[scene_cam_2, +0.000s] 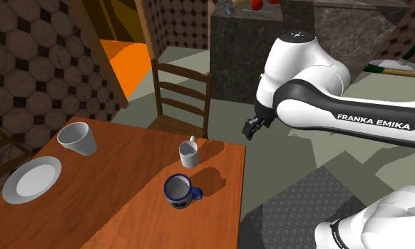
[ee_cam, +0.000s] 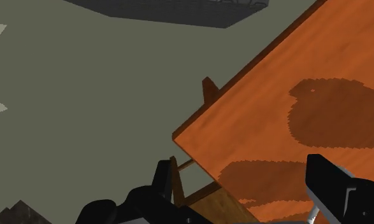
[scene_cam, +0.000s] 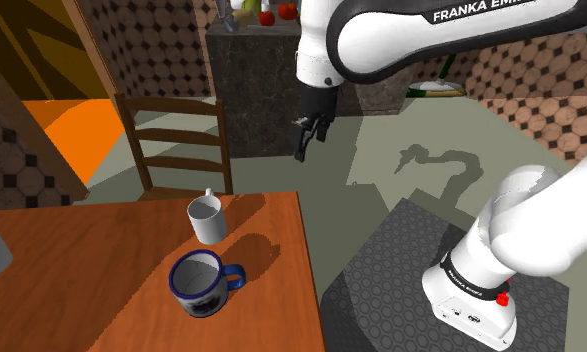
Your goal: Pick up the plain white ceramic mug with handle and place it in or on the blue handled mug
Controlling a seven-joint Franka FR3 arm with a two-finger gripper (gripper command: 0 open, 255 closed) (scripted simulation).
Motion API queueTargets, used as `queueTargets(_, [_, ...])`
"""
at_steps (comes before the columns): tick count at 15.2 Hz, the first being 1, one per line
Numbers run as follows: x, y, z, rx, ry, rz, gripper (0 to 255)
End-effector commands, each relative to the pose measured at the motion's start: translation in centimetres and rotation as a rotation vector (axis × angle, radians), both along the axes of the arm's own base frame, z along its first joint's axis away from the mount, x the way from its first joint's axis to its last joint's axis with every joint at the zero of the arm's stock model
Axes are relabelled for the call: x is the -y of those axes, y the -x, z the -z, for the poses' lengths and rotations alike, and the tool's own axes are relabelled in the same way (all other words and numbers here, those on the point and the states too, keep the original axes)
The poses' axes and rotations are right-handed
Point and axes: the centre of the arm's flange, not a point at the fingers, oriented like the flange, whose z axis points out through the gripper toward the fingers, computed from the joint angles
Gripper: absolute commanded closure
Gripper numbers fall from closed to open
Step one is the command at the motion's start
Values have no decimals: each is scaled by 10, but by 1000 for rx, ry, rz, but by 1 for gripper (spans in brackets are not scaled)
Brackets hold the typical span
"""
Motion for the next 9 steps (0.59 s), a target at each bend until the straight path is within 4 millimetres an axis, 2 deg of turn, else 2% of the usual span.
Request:
queueTargets(1, [-22, -12, 9, 1, 0, -3, 0])
queueTargets(9, [-111, -55, 49, 5, 5, -16, 0])
